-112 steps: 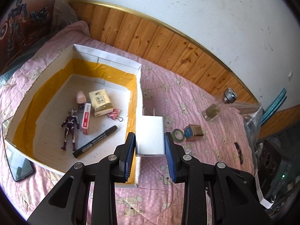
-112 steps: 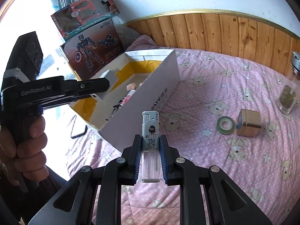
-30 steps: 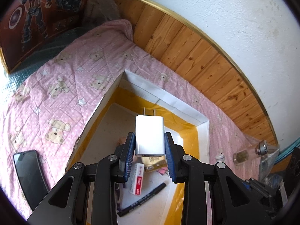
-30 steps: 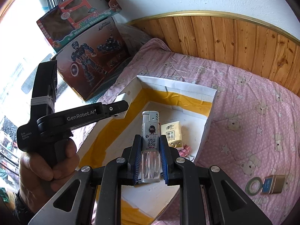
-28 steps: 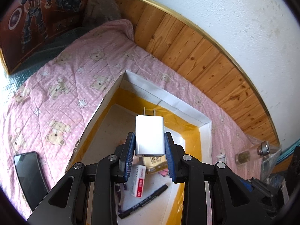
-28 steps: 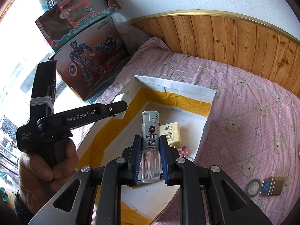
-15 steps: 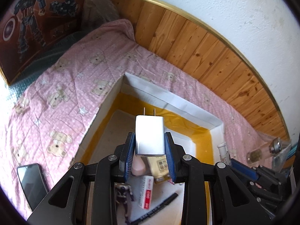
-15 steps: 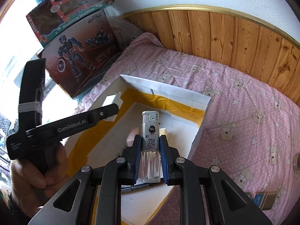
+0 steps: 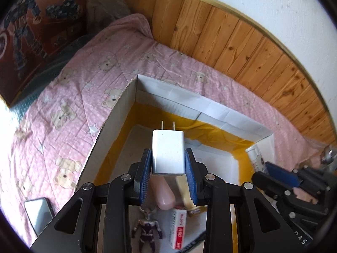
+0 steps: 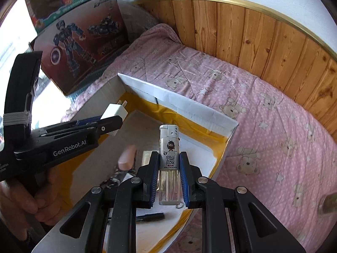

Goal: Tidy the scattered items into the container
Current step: 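Lower both tools into the box and open them to drop cube and lighter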

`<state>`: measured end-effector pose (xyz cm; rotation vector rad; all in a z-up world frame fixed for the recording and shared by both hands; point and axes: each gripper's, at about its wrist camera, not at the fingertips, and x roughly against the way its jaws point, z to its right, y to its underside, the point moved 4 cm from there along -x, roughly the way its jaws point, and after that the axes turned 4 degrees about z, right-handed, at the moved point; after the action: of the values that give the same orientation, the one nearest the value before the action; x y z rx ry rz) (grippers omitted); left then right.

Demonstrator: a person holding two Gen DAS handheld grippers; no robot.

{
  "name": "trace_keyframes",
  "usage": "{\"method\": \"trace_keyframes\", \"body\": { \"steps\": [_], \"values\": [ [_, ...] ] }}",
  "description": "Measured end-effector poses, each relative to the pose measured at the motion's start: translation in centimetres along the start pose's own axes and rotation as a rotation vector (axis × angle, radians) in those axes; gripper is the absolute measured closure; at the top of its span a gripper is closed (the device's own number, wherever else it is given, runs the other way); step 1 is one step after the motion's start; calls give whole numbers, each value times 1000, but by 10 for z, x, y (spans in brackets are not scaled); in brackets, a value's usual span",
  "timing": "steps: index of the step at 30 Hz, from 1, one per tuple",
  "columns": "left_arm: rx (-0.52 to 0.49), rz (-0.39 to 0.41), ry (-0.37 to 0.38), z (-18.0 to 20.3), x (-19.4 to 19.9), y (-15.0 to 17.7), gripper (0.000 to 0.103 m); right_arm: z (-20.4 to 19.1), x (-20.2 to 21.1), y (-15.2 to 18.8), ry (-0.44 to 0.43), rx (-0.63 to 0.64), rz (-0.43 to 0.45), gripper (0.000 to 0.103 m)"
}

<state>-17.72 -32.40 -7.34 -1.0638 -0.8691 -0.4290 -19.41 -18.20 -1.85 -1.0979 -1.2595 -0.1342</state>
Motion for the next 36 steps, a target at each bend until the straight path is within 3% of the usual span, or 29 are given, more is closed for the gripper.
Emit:
{"method": "trace_keyframes", "body": {
  "steps": [4, 13, 24, 30, 36],
  "values": [
    [-43, -5, -47, -1, -8, 0, 71, -5, -8, -5, 40, 79, -7, 83],
    [-79, -31, -76, -3, -18, 2, 71, -12, -29, -15, 109, 196, -38, 83],
    [-90, -29, -89, -3, -21, 4, 70, -3, -43, -16, 147, 188, -82, 82],
    [-87, -18, -60, -1, -17, 0, 70, -1, -40, -19, 157, 178, -75, 82],
    [-18, -16, -14, -7, -9, -6, 70, 5, -35, -20, 160, 149, -68, 82]
  ]
}}
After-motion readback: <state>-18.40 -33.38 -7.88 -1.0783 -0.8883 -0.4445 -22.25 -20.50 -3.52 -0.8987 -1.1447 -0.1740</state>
